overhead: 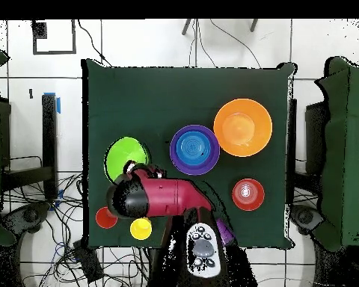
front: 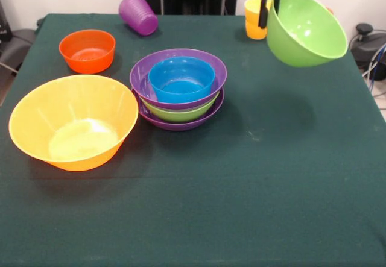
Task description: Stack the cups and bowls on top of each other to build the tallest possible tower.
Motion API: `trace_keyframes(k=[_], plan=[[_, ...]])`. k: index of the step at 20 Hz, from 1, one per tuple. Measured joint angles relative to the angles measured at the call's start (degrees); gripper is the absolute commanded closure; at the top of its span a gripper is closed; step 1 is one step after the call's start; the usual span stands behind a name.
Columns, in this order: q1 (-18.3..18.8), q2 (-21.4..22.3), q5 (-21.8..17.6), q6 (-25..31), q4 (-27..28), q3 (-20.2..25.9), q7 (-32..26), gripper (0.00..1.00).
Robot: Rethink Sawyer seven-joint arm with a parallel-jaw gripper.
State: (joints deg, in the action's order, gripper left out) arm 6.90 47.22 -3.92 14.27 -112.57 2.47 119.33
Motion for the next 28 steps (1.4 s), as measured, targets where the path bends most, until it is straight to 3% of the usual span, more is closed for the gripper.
trace_keyframes(k=[9,11,18,28], plan=[[7.11,5.18,-0.04,6.63,-0.13,3.06,0.0,1.0],[10.09,6.3,-0.05,8.24,-0.14,4.08,0.0,1.0],[16.64,7.67,-0.06,10.65,-0.09,6.59,0.0,1.0],[19.84,7.63,-2.34,14.11,0.2,9.72,0.0,1.0]])
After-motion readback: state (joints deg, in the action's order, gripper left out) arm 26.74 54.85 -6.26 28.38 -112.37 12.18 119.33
